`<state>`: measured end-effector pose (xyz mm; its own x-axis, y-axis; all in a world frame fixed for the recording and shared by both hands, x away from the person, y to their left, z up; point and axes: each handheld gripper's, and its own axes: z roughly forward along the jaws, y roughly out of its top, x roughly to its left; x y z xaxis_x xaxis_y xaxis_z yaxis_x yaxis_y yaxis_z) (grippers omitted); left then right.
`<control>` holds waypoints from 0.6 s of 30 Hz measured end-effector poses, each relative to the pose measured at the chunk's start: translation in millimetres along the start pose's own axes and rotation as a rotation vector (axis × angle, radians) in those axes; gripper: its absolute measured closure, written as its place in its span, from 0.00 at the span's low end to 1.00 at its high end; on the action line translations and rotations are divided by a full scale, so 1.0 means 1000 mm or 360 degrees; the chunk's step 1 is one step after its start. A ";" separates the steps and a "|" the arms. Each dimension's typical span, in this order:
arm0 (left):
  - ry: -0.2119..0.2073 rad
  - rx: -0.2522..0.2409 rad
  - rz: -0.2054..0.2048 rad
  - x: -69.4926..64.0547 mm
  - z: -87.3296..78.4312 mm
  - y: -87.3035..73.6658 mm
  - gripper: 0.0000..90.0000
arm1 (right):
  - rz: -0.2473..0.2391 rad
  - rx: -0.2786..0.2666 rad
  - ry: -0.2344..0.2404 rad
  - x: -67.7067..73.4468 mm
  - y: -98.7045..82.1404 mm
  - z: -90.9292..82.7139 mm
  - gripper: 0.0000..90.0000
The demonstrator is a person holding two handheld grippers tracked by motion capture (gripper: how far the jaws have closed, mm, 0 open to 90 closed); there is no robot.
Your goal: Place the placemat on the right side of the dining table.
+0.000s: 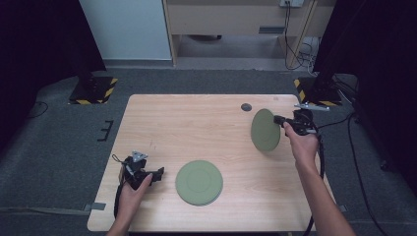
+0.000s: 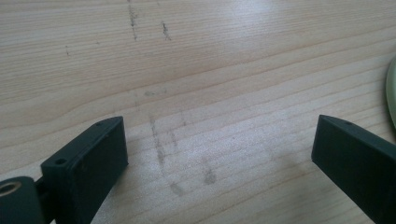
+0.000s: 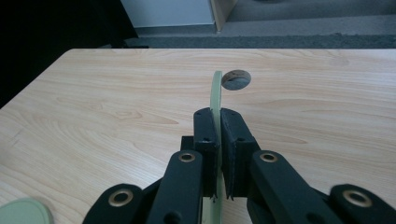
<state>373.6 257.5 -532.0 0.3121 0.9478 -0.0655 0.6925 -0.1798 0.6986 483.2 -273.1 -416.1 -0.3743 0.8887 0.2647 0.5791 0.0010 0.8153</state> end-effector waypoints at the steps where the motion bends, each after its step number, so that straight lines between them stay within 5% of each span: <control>1: 0.0000 0.0002 0.0000 0.000 0.000 0.000 0.03 | 0.0002 0.0001 -0.0007 -0.002 0.000 0.000 0.96; 18: 0.0022 0.0006 0.0032 -0.002 0.002 -0.001 0.03 | 0.0083 0.0055 -0.0121 -0.044 -0.015 -0.002 0.96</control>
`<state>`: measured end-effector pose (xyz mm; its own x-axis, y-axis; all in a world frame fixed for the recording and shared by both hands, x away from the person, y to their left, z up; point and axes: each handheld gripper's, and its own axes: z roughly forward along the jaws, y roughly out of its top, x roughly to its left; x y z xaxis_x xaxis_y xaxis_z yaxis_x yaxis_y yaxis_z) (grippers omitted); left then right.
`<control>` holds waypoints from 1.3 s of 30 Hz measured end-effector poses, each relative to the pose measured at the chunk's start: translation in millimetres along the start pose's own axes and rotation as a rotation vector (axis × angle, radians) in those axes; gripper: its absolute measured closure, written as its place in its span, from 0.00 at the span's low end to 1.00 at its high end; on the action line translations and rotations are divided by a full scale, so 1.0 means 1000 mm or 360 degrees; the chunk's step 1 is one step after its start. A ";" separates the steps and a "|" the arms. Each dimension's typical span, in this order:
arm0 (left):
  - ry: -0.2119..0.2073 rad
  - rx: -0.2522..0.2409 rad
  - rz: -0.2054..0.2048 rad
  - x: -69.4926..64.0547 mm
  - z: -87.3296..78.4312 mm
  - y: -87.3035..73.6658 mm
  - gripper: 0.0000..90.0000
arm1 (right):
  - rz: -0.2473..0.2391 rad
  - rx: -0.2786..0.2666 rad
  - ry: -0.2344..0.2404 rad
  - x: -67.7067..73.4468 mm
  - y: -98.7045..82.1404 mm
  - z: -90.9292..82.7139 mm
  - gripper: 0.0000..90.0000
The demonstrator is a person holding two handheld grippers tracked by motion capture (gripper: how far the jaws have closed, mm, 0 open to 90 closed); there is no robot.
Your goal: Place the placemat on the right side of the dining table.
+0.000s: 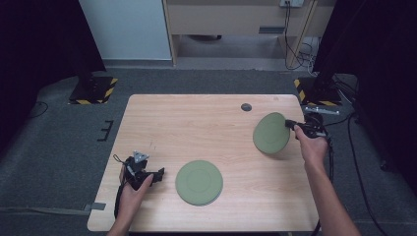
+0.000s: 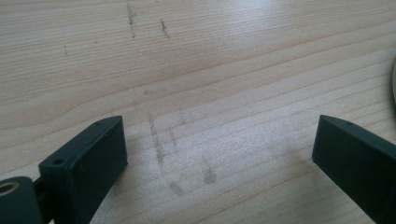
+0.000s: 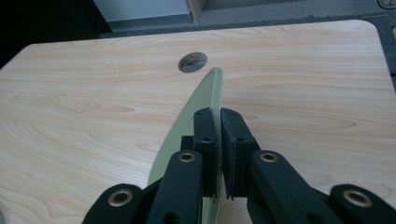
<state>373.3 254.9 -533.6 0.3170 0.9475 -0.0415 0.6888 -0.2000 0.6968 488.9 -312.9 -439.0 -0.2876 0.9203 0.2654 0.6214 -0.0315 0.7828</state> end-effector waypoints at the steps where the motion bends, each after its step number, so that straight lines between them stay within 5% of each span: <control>1: 0.0003 0.0000 0.0002 0.000 0.000 0.000 0.03 | 0.0003 0.0006 -0.0005 -0.002 0.000 0.001 0.96; 16: 0.0024 -0.0003 0.0033 -0.002 0.001 -0.001 0.02 | 0.0001 0.0064 -0.0089 -0.028 -0.011 0.017 0.95; 27: 0.0046 -0.0010 0.0044 -0.004 0.002 -0.002 0.02 | 0.0136 0.0089 -0.0054 -0.058 -0.032 0.029 0.94; 39: 0.0048 -0.0010 0.0044 -0.005 0.001 -0.003 0.02 | 0.0140 0.0110 -0.0075 -0.065 -0.036 0.036 0.93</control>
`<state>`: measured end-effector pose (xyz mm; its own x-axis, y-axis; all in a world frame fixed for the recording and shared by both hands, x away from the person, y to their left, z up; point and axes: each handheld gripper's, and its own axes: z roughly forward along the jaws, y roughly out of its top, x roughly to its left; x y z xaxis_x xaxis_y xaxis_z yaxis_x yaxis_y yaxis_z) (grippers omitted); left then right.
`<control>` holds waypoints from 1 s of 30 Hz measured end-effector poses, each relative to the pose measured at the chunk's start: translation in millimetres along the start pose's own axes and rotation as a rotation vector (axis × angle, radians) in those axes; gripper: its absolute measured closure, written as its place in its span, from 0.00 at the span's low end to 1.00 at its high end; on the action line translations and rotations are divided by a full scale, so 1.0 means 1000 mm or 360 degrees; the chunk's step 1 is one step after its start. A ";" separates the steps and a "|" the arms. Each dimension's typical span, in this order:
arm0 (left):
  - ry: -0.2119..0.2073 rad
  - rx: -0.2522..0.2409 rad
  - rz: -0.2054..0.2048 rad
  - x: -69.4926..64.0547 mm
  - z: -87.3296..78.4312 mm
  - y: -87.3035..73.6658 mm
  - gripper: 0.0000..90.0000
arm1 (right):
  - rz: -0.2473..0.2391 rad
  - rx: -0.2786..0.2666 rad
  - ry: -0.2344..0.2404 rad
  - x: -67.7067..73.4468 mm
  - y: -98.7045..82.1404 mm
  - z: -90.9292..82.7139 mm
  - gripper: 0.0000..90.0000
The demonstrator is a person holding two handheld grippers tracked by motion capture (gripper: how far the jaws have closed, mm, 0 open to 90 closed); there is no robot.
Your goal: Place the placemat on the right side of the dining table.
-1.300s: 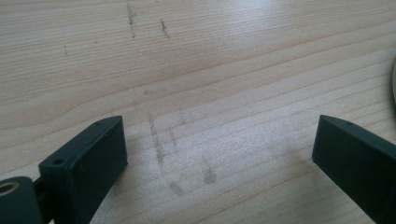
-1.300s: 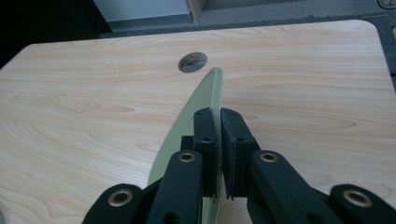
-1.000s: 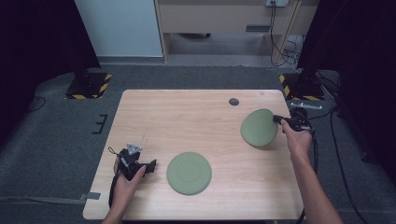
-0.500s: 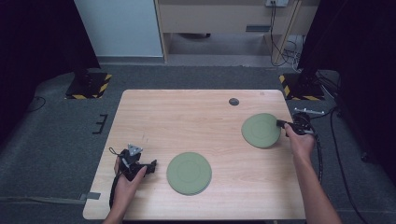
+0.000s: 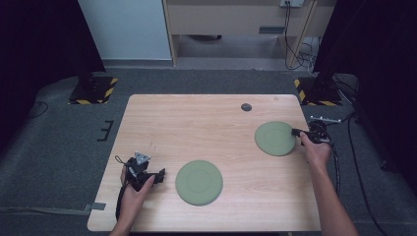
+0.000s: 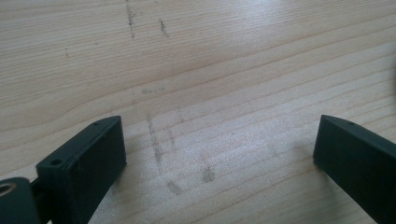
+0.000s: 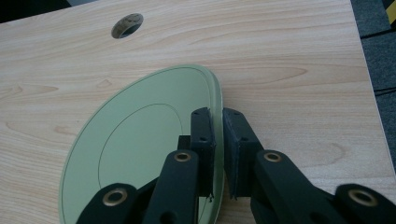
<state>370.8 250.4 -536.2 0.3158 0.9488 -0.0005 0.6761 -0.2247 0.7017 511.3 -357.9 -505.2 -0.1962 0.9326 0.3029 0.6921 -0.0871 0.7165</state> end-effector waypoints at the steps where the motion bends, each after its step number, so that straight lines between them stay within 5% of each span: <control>1: 0.0000 0.0000 0.0000 0.000 0.000 0.000 0.02 | -0.0002 -0.0001 -0.0001 0.000 0.000 0.000 0.93; 5: 0.0002 0.0000 -0.0001 0.000 0.000 0.000 0.02 | 0.0015 -0.0003 0.0000 -0.001 0.000 0.001 0.93; 10: 0.0003 0.0001 -0.0001 0.000 0.000 0.000 0.02 | -0.0066 0.0016 -0.0067 0.001 0.000 0.002 0.91; 25: 0.0007 0.0002 -0.0002 -0.001 0.000 0.000 0.01 | 0.0036 0.0019 -0.0046 -0.011 -0.004 0.007 0.92; 30: 0.0006 0.0002 -0.0003 -0.001 0.000 0.000 0.01 | 0.0010 0.0033 -0.0060 -0.009 -0.004 0.009 0.92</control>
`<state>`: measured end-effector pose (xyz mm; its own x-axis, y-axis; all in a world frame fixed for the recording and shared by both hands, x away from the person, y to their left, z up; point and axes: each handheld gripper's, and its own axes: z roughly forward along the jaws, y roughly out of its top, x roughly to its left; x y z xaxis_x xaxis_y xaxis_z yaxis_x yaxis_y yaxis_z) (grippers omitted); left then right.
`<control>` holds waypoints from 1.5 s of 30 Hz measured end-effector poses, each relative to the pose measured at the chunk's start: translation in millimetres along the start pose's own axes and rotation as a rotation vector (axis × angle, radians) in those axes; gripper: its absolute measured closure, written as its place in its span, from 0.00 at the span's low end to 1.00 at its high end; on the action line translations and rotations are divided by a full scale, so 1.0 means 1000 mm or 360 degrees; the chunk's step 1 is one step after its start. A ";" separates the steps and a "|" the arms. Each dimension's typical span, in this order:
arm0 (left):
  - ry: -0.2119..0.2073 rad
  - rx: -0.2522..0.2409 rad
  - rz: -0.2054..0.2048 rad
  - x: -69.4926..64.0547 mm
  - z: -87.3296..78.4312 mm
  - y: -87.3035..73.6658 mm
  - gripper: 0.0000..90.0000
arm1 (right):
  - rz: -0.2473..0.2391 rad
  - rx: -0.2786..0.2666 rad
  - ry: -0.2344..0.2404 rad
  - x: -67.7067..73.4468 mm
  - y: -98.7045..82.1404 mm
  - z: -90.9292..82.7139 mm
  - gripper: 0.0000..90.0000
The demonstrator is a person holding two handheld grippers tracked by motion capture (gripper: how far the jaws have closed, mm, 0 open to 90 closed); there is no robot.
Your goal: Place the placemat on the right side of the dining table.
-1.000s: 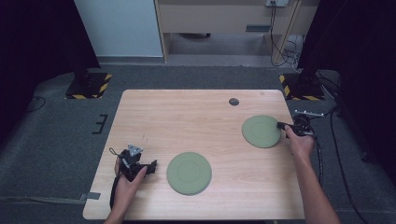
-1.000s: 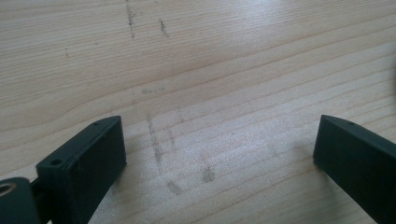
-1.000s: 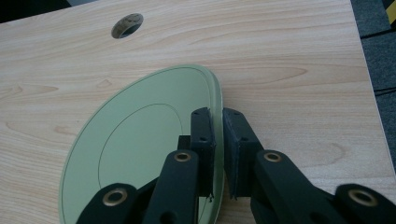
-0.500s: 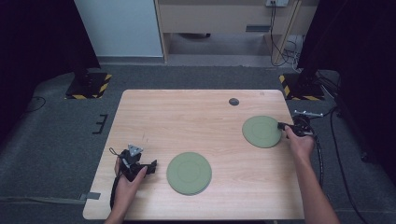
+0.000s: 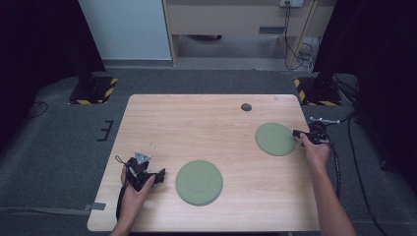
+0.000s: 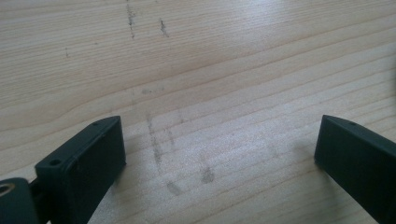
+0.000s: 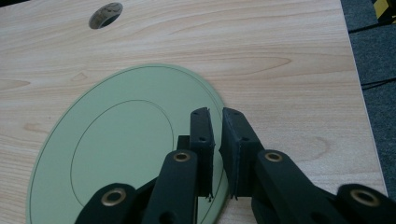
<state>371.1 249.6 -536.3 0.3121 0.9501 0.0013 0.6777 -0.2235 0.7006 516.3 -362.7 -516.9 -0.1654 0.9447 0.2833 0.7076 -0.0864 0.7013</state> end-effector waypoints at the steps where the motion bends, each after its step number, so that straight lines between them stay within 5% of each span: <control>1: 0.0000 0.0000 0.0000 0.000 0.000 0.000 0.01 | -0.0011 -0.0002 -0.0002 0.000 0.000 0.000 0.92; 15: 0.0000 0.0000 0.0000 0.000 0.000 0.000 0.01 | -0.0020 -0.0005 -0.0027 -0.002 -0.001 -0.001 0.81; 29: 0.0000 0.0000 0.0001 0.000 0.000 0.000 0.01 | -0.0015 -0.0030 -0.0088 0.006 0.006 0.000 0.20; 34: -0.0001 0.0000 0.0001 0.000 0.000 0.000 0.01 | -0.0023 -0.0048 -0.0139 0.018 0.012 0.001 0.11; 45: -0.0004 0.0000 0.0006 0.000 0.000 0.000 0.01 | -0.0012 -0.0125 0.0070 0.034 0.017 -0.010 0.09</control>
<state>370.9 249.6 -536.2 0.3163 0.9487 0.0021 0.6766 -0.2272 0.7004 515.6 -335.1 -488.4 -0.2017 0.9307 0.3052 0.6506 -0.1056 0.7520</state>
